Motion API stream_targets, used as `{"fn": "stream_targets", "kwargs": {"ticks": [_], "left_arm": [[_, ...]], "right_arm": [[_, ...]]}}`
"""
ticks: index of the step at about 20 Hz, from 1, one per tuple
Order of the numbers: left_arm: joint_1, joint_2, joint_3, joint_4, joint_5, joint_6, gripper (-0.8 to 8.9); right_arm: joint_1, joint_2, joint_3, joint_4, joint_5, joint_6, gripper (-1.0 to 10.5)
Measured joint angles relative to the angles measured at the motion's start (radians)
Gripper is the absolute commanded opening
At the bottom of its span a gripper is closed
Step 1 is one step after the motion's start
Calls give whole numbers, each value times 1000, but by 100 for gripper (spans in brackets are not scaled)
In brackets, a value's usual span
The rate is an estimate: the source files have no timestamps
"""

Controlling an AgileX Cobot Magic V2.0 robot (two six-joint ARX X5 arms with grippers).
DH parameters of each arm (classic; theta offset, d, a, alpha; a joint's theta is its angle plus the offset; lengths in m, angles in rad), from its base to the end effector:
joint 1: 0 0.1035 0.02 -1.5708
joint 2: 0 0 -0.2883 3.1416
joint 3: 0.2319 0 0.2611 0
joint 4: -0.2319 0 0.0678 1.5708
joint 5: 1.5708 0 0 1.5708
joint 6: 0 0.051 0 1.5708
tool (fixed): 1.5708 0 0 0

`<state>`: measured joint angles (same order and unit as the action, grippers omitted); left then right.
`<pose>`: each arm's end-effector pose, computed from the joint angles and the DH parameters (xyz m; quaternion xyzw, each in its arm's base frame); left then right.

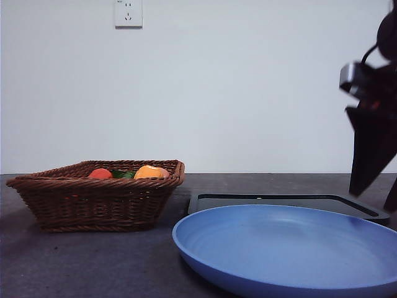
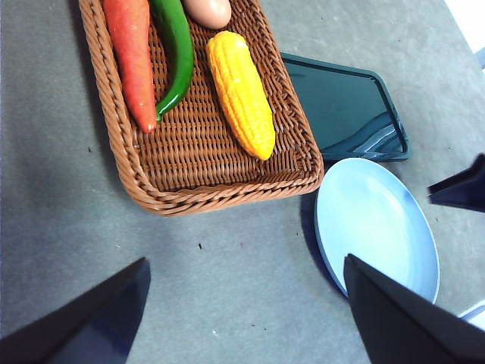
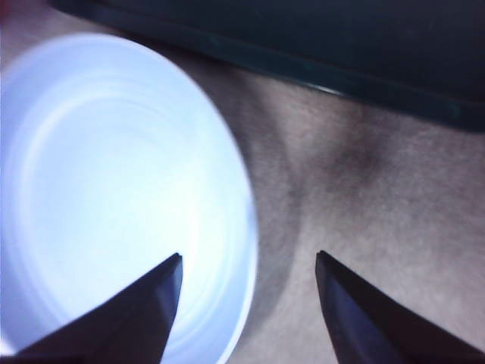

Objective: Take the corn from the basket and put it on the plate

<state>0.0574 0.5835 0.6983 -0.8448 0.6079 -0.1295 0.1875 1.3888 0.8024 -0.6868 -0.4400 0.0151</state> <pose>0.1082 -0.0230 0.2779 -0.1745 0.3531 -0.2315 0.8895 0.2377 0.0672 0.1875 0.0806 0.5916 0.2437 0.7643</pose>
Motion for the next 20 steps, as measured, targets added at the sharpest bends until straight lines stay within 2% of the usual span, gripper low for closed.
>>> {"fn": "stream_targets", "kwargs": {"ticks": [5, 10, 16, 20], "left_arm": [[0, 0, 0, 0, 0, 0, 416], [0, 0, 0, 0, 0, 0, 416], [0, 1, 0, 18, 0, 0, 412], [-19, 32, 3, 105, 0, -39, 412]], "right_arm": [[35, 89, 0, 24, 2, -12, 218], [55, 117, 0, 41, 2, -12, 1], [54, 115, 2, 35, -2, -11, 2], [47, 43, 48, -52, 3, -11, 2]]}}
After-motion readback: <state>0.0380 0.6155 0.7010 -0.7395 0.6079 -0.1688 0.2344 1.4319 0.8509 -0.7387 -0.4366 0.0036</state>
